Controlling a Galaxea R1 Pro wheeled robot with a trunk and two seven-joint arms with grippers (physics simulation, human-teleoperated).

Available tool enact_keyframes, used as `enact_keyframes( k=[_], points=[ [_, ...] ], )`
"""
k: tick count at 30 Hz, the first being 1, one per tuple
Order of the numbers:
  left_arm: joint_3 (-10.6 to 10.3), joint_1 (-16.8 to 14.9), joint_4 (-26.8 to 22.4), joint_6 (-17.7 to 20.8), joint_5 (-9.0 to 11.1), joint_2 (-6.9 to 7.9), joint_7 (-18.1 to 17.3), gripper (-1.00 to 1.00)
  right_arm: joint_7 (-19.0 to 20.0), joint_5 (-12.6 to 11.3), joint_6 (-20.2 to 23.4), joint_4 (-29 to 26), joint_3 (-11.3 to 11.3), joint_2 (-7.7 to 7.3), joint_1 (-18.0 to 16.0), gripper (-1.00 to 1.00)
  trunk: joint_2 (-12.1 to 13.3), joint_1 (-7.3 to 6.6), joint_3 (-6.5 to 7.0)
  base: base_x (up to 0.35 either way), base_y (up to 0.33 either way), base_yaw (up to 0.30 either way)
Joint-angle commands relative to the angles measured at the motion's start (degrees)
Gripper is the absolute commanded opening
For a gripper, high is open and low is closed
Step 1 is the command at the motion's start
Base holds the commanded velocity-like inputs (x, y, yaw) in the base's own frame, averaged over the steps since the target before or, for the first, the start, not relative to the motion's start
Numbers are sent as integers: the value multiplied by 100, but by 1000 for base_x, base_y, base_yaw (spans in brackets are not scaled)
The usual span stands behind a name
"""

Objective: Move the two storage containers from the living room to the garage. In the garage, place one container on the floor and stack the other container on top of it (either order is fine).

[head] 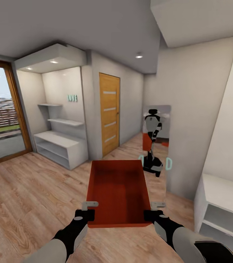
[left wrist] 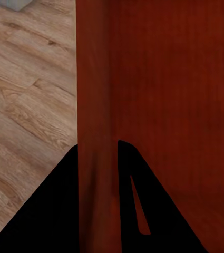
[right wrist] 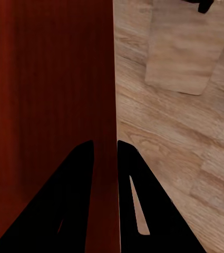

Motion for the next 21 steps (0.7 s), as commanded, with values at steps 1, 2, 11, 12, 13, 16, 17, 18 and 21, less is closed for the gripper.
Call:
enact_keyframes(
  k=[1,2,11,12,13,16,17,18,21],
  points=[
    [67,-4,-31,31,-88,14,396,-100,0,-18,-19,20,-139,3,0,-100,-4,5,-2,322,0,0],
    [67,-4,-31,31,-88,14,396,-100,0,-18,-20,20,-138,3,0,-100,-4,5,-2,322,0,0],
    [67,-4,-31,29,-89,14,396,-100,7,-18,-17,19,-140,9,0,-100,-4,5,-2,322,0,24],
    [67,-4,-31,30,-89,14,396,-100,6,-18,-18,19,-142,6,0,-100,-4,5,-2,322,0,176],
    [67,-4,-31,30,-89,14,396,-100,5,-18,-19,18,-143,5,0,-100,-4,5,-2,322,0,212],
    [67,-4,-31,31,-88,14,396,-100,1,-18,-21,12,-144,3,0,-100,-4,5,-2,322,0,254],
    [67,-4,-31,31,-88,14,396,-100,1,-18,-21,12,-144,3,0,-100,-4,5,-2,322,0,272],
    [69,-4,-31,31,-88,14,396,-100,4,-19,-21,12,-145,3,0,-100,-4,5,-2,322,0,273],
    [67,-4,-31,31,-88,14,396,-100,3,-18,-21,12,-145,3,0,-100,-4,5,-2,322,0,275]
  ],
)
